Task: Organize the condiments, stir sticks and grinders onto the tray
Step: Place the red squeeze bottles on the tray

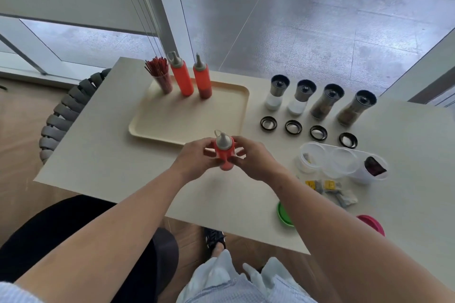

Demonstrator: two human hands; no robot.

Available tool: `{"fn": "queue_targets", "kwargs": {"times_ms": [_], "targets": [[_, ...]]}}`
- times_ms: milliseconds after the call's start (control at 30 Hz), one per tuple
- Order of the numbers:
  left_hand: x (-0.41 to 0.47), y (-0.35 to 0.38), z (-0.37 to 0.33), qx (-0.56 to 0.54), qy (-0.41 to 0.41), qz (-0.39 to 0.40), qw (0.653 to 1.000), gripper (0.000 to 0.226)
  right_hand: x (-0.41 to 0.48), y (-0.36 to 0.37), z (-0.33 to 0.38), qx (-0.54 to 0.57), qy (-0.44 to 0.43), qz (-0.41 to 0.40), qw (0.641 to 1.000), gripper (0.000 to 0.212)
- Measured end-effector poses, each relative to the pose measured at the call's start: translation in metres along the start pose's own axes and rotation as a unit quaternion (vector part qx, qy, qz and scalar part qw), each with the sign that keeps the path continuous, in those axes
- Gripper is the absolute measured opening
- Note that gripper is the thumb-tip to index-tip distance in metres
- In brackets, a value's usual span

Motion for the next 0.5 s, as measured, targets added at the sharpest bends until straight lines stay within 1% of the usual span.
{"fn": "queue_targets", "kwargs": {"times_ms": [100, 233, 333, 500], "targets": [[0.030, -0.030, -0.013, 0.002, 0.022, -0.024, 0.999, 0.050, 0.033, -0.013, 0.019, 0.008, -0.004, -0.024, 1.000, 0.054], [0.077, -0.059, -0.021, -0.018, 0.034, -0.036, 0.999, 0.058, 0.078, -0.029, 0.036, 0.021, -0.008, -0.054, 0.998, 0.050], [0.118, -0.074, -0.023, -0.030, 0.036, -0.042, 0.998, 0.053, 0.115, -0.043, 0.043, 0.032, -0.003, -0.082, 0.996, 0.048], [0.175, -0.081, -0.023, -0.044, 0.033, -0.029, 0.998, 0.046, 0.165, -0.059, 0.036, 0.047, 0.024, -0.114, 0.992, 0.049]]}}
Point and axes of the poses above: each hand's wrist, its own x-axis towards the middle knuckle, its own y-axis out of the palm, z = x × y, the point moved 9 cm from there along x, towards the middle knuckle, and after that the axes turned 9 degrees about x, right-handed, at the moved point
